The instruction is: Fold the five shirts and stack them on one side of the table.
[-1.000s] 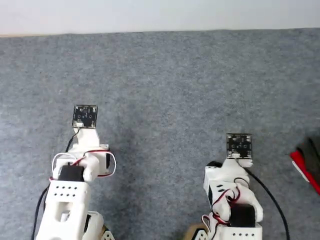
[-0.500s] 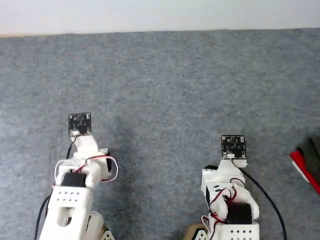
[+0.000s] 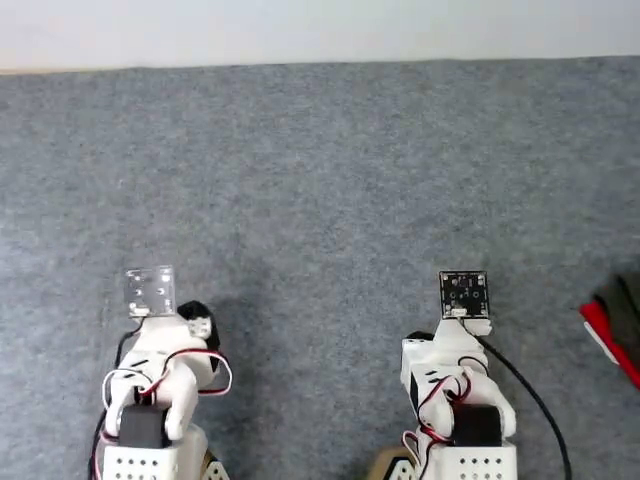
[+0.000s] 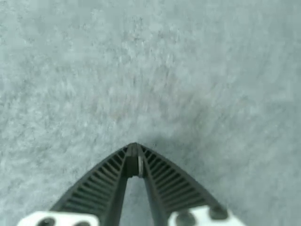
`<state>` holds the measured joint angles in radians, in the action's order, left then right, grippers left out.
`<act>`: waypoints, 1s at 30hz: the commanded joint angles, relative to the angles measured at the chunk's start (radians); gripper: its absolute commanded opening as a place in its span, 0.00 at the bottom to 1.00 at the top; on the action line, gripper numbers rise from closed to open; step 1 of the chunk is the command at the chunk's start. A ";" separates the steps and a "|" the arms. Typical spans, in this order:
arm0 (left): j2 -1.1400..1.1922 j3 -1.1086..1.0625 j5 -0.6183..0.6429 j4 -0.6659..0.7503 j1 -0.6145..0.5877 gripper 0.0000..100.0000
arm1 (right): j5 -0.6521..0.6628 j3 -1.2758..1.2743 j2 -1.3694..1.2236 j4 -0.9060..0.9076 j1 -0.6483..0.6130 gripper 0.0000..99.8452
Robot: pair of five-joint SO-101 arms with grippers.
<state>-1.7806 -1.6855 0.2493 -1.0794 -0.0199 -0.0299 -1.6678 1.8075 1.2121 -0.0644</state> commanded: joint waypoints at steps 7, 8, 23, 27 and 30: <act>0.005 -0.001 -0.123 -0.114 -0.002 0.00 | 0.008 -0.015 0.005 0.096 0.022 0.01; 0.003 0.001 -0.114 -0.126 -0.003 0.00 | 0.008 -0.015 0.005 0.096 0.022 0.01; 0.003 0.001 -0.026 -0.132 -0.232 0.00 | 0.012 -0.015 0.005 0.096 0.024 0.01; 0.003 0.002 -0.028 -0.133 -0.232 0.00 | 0.012 -0.015 0.005 0.096 0.024 0.01; 0.003 0.002 -0.026 -0.133 -0.232 0.00 | 0.012 -0.015 0.005 0.096 0.024 0.01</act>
<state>-1.7776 -1.6901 0.2294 -1.2098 -0.2455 -0.0299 -1.6678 1.8075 1.3042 -0.0522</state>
